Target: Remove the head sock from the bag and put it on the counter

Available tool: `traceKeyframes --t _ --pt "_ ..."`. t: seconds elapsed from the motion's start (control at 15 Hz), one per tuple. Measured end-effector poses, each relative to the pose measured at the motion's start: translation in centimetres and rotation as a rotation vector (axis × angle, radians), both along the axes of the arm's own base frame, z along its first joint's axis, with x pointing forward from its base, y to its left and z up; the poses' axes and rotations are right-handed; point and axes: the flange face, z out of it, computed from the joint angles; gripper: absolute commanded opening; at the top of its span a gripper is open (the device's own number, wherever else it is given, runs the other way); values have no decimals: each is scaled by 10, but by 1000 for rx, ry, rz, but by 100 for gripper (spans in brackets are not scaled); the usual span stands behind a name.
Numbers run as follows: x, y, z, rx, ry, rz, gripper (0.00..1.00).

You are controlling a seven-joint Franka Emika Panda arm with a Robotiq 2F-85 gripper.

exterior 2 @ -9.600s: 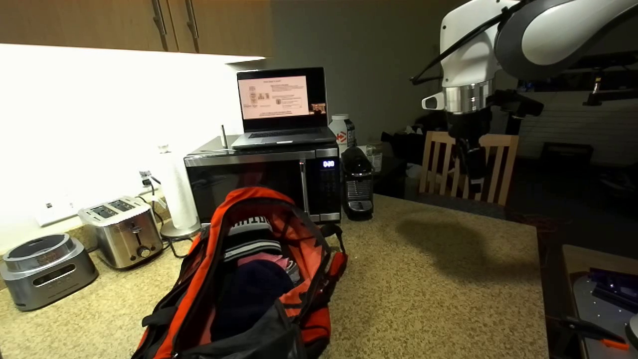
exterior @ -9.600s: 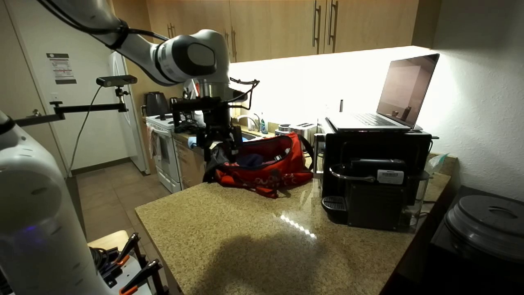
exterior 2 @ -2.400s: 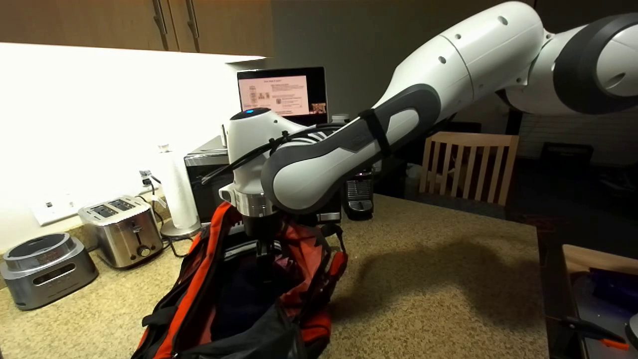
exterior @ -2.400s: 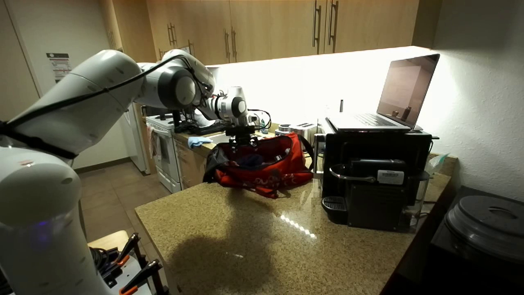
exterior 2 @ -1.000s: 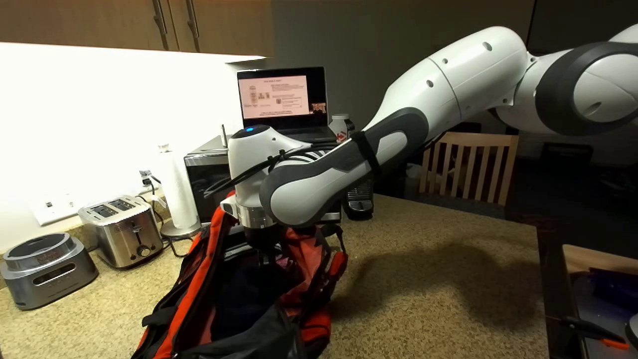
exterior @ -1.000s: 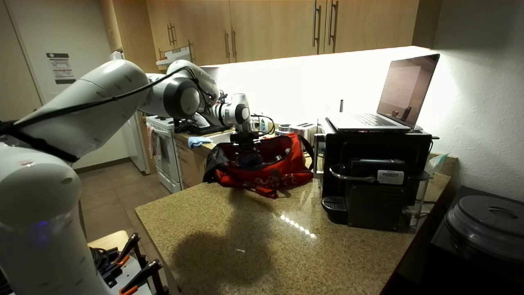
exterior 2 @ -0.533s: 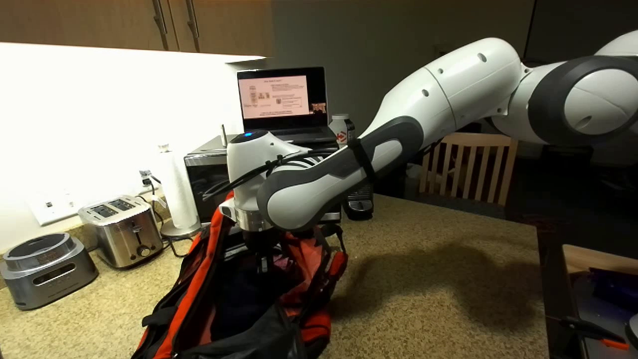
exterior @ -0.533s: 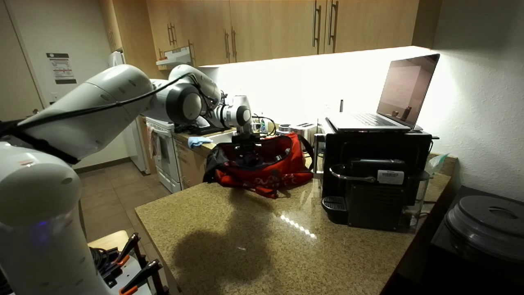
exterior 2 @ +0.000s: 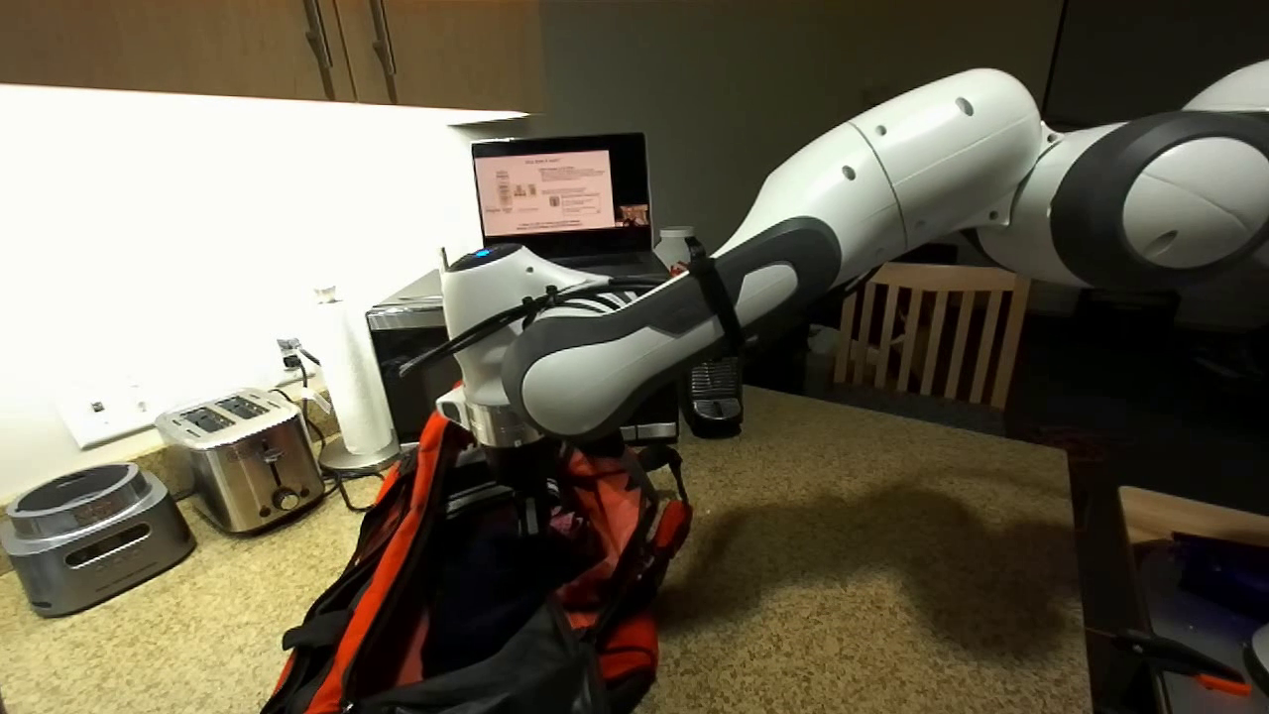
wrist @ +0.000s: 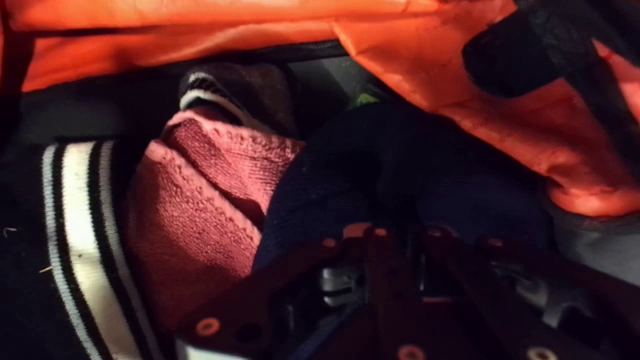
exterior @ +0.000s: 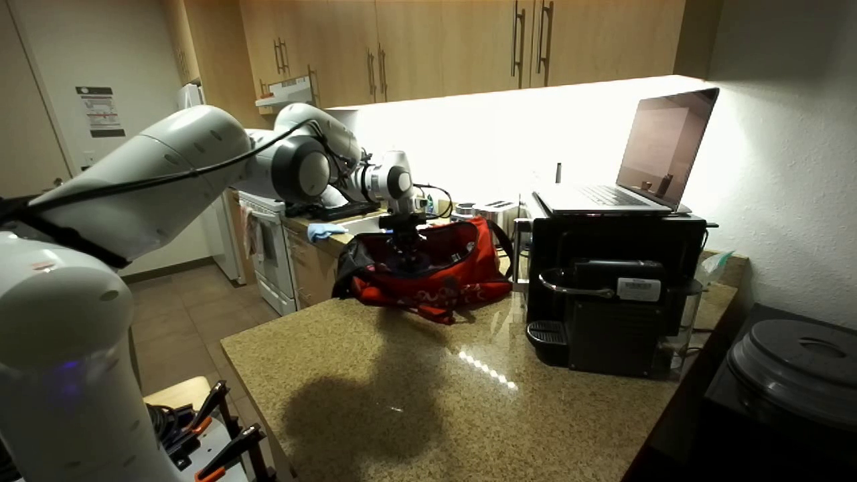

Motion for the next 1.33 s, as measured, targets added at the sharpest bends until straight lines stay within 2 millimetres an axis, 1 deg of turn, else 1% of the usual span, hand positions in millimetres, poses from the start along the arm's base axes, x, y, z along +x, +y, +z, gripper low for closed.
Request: traceKeyframes --t 0.07,0.27,0.73,1.0,1.33 --pt "0 0 3 -4 6 -2 4" --pt "2 -1 17 -10 9 -8 4" --pt "2 -3 67 -19 5 -18 4" --pt "-3 -8 90 -38 29 -27 4" --pt "-15 -16 108 -71 89 -37 4"
